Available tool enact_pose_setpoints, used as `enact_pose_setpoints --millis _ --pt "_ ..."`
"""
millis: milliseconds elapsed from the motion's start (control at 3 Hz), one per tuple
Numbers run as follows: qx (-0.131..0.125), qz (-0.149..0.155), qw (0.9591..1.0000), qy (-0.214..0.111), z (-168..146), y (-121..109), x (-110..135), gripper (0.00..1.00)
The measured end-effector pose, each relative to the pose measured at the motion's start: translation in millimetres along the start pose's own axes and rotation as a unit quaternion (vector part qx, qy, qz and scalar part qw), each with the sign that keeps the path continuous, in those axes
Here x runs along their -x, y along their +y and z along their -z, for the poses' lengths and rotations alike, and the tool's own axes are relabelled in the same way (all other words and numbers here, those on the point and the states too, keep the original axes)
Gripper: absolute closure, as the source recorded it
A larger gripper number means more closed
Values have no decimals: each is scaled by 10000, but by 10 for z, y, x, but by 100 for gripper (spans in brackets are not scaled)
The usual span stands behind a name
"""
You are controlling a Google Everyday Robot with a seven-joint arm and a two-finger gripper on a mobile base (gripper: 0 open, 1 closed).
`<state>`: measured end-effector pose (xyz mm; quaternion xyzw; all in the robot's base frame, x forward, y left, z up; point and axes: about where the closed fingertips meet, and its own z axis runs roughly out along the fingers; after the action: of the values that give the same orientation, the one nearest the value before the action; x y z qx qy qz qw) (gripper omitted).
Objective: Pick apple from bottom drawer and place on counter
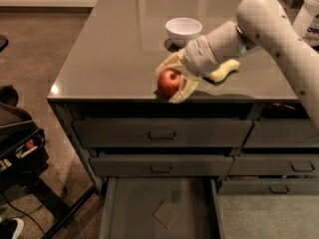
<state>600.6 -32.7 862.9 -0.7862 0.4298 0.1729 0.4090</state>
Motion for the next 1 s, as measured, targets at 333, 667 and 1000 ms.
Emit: enact_pose_setpoints --millis 333,667,1000 --pt "308 -2 9995 -116 -150 -162 -172 100" --pt "308 -2 9995 -116 -126 -165 -129 100" --pt "308 -2 9995 -116 -126 -156 -118 82"
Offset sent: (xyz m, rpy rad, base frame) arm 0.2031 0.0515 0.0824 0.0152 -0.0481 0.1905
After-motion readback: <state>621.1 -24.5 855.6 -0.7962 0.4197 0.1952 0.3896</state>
